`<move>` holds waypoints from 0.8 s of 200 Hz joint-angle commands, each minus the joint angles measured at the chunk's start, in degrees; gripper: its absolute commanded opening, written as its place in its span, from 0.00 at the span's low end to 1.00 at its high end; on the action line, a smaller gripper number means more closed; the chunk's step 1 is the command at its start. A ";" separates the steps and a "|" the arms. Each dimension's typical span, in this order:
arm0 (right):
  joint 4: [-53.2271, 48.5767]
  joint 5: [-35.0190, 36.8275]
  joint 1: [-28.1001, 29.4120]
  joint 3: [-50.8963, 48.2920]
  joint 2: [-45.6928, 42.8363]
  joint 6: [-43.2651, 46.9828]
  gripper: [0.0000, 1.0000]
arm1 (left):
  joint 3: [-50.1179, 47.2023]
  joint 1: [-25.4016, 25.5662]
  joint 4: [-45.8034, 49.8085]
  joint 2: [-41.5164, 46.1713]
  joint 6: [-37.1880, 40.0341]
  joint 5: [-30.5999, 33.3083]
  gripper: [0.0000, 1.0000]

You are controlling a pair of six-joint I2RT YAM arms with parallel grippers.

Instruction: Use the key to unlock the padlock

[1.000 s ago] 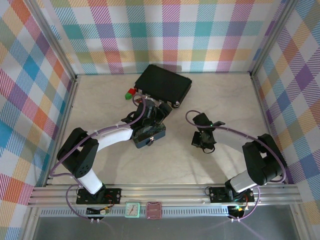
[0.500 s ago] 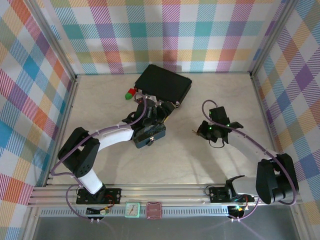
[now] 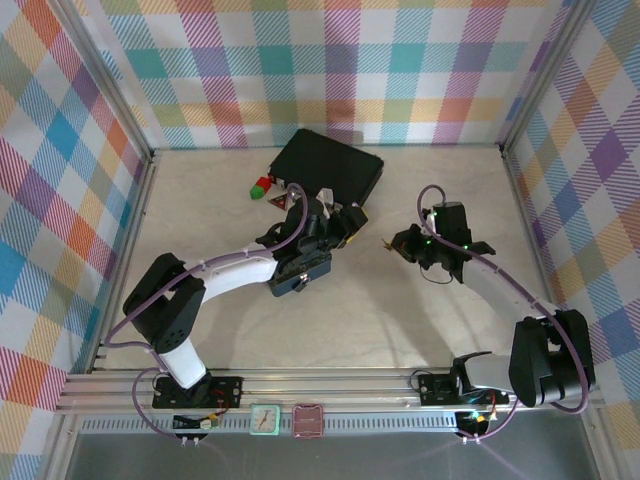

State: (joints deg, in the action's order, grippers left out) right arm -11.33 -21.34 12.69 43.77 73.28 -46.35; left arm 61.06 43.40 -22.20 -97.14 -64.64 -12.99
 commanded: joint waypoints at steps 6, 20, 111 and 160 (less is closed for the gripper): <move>6.76 3.66 0.00 -1.61 -0.31 -7.90 0.00 | 1.61 2.05 4.25 -0.03 1.49 3.33 0.44; 8.41 7.35 1.34 -2.87 -1.43 -10.35 0.00 | 1.69 2.72 5.12 -0.38 1.28 4.83 0.40; 8.42 16.13 5.11 -4.65 -4.53 -11.97 0.00 | 7.10 5.82 5.84 -6.01 -1.12 3.01 0.42; 8.48 16.39 5.08 -4.76 -4.99 -11.10 0.00 | 4.40 6.48 2.46 -7.58 -2.99 2.54 0.42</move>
State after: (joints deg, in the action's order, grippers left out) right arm -4.25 -5.43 17.34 38.94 68.93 -57.89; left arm 66.61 49.30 -16.64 -103.59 -65.98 -9.85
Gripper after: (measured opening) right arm 0.062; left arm 0.417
